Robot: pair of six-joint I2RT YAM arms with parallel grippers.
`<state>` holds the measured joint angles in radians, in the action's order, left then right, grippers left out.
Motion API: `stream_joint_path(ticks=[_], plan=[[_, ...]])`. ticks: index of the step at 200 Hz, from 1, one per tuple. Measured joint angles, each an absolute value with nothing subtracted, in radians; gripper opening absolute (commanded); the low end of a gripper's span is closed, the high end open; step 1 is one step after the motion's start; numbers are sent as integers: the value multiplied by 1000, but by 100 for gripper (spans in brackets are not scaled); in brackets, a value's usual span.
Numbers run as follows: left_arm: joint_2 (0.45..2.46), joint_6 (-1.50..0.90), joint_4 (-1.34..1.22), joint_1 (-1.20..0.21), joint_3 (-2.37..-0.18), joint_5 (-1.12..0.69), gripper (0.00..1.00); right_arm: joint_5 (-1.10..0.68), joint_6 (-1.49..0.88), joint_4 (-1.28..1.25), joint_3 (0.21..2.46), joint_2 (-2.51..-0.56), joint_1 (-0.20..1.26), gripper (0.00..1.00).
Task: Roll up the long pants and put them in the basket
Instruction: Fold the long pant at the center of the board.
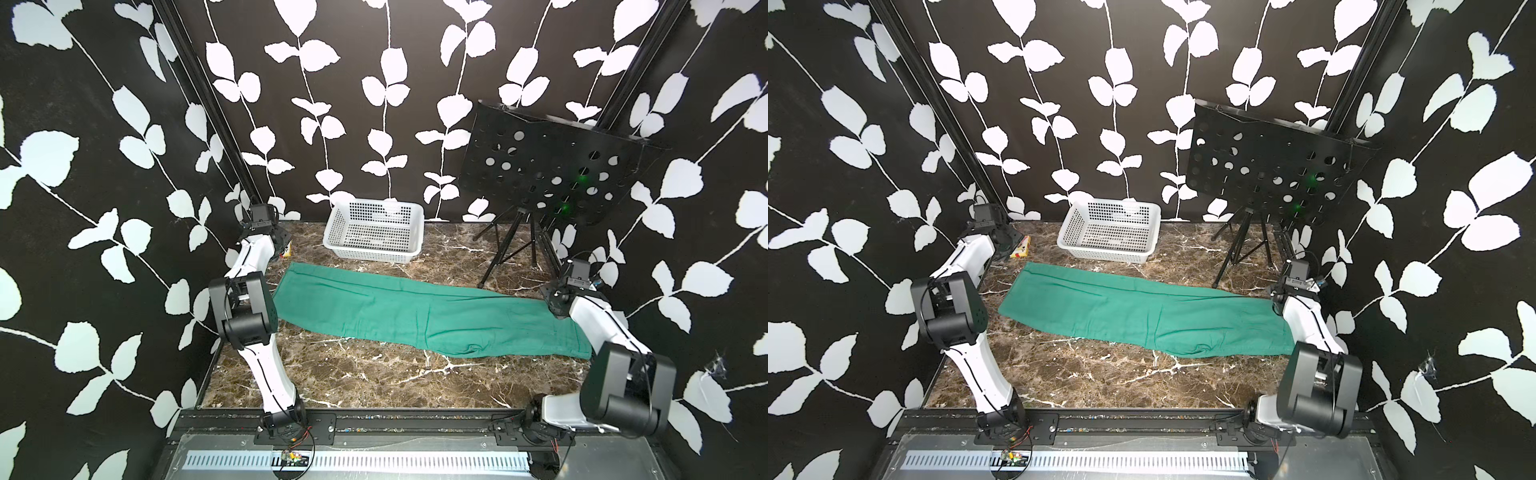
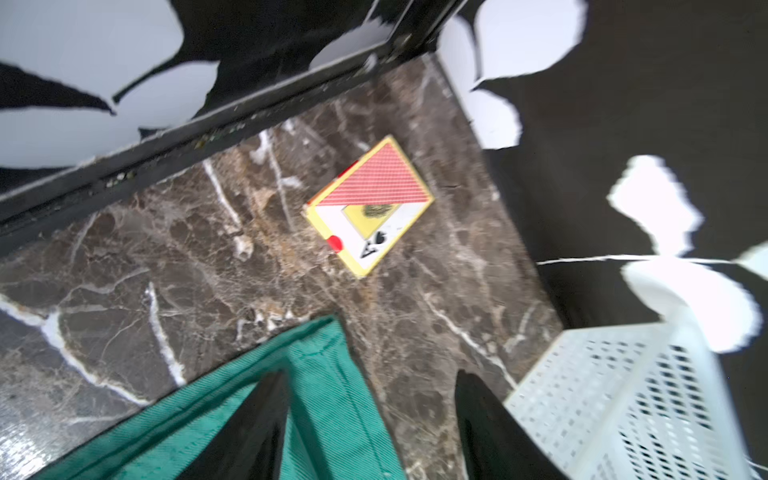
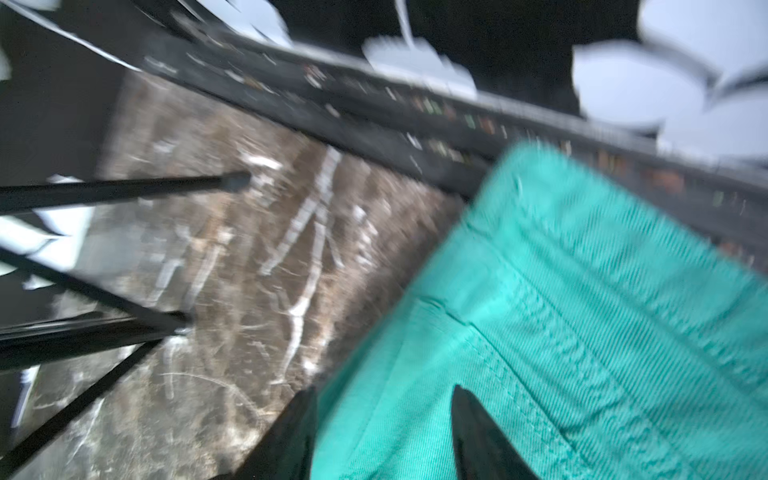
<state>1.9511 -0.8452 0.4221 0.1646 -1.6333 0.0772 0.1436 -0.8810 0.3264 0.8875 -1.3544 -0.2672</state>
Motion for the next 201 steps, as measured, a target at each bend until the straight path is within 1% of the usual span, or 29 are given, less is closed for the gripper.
stream_joint_path(ticks=[9, 21, 35, 48, 61, 78, 95, 102, 116, 129, 160, 183, 201], plan=[[1895, -852, 411, 148, -1583, 88, 55, 154, -849, 328, 892, -1323, -255, 57], [1816, -865, 415, 125, -1514, 100, 50, 162, -807, 339, 905, -1290, -233, 54], [1722, -883, 445, 102, -1445, 113, 46, 143, -765, 355, 918, -1259, -186, 47], [1644, -900, 471, 79, -1386, 119, 45, 88, -725, 361, 918, -1242, -123, 40], [1572, -925, 488, 62, -1311, 120, 45, 24, -686, 352, 915, -1236, -13, 35], [1507, -958, 502, 52, -1200, 107, 45, -39, -639, 338, 913, -1251, 202, 29], [1480, -1002, 506, 46, -1094, 76, 45, -81, -602, 324, 915, -1312, 408, 17], [1477, -1015, 506, 44, -1061, 62, 45, -92, -592, 321, 915, -1351, 474, 13], [1477, -1039, 509, 34, -1011, 36, 45, -102, -574, 318, 916, -1438, 555, 5], [1477, -1053, 510, 23, -995, 6, 45, -106, -563, 319, 926, -1527, 592, 0], [1478, -1066, 491, 11, -995, -45, 45, -91, -542, 316, 996, -1717, 609, 0], [1477, -1066, 492, 11, -995, -46, 45, -30, -522, 308, 1053, -1790, 609, 0], [1477, -1066, 492, 11, -995, -46, 46, 3, -513, 295, 1074, -1802, 609, 0]])
